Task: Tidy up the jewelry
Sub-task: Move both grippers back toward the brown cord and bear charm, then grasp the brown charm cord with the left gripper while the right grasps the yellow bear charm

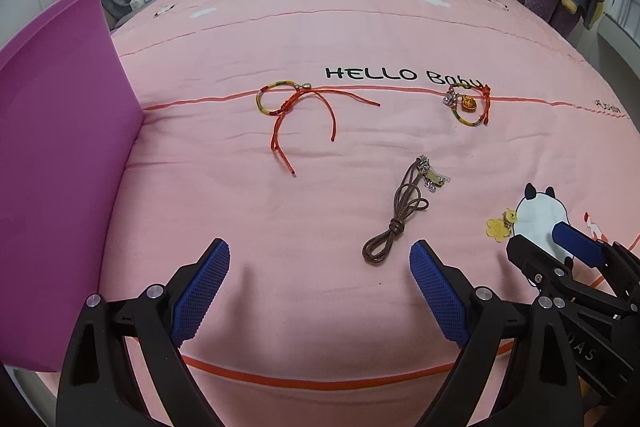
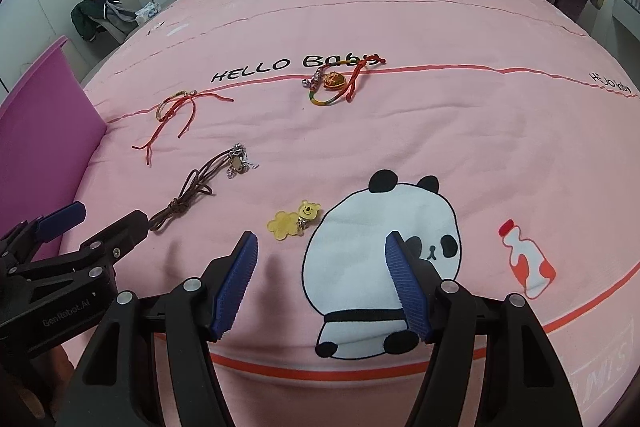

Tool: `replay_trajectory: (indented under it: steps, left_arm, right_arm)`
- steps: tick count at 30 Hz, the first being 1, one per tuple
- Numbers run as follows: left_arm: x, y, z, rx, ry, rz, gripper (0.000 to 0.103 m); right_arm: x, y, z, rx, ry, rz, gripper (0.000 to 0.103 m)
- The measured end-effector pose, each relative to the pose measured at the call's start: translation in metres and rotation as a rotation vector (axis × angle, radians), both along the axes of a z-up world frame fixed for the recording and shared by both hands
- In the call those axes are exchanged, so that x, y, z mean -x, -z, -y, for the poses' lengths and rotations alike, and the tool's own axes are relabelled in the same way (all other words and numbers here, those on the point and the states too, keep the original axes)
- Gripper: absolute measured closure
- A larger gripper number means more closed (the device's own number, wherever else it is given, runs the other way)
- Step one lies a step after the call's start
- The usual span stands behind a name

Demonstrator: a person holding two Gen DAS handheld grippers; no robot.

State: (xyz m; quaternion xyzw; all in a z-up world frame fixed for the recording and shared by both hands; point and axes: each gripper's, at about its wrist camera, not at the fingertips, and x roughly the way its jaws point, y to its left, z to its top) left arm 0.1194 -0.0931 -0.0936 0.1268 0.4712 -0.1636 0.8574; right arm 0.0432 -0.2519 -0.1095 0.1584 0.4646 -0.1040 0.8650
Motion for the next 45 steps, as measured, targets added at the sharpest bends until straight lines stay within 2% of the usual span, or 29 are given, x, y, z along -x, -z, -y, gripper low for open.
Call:
replay_trajectory:
  steps: [19,23,28,30,32,34,36,39,45]
  left_arm:
    - [-0.016,0.019,0.014,-0.003,-0.003,0.002,0.013]
    - [-0.018,0.024,0.016,-0.002,0.006,0.002,0.017]
    - [-0.016,0.031,0.021,-0.019,0.022,0.003,0.028]
    - [-0.015,0.031,0.023,-0.015,0.034,0.000,0.037]
    - [-0.015,0.031,0.024,-0.004,0.038,-0.007,0.042]
    - [-0.015,0.031,0.023,0.013,0.040,-0.015,0.050]
    - [-0.014,0.030,0.023,0.028,0.041,-0.019,0.068]
    - [-0.017,0.028,0.018,0.061,0.035,-0.033,0.089]
    - [-0.014,0.016,0.011,0.099,0.040,-0.049,0.092]
  right_arm:
    - [-0.017,0.015,0.001,0.033,-0.022,-0.023,0.040]
    - [-0.019,0.017,-0.001,0.047,-0.026,-0.026,0.043]
    - [-0.023,0.018,-0.008,0.077,-0.053,-0.029,0.054]
    - [-0.024,0.018,-0.012,0.087,-0.066,-0.030,0.060]
    - [-0.024,0.018,-0.014,0.091,-0.074,-0.029,0.064]
    - [-0.025,0.017,-0.017,0.094,-0.084,-0.028,0.074]
    - [-0.026,0.017,-0.019,0.102,-0.094,-0.029,0.078]
    - [-0.025,0.017,-0.018,0.089,-0.092,-0.022,0.078]
    - [-0.021,0.011,-0.016,0.041,-0.085,-0.005,0.082]
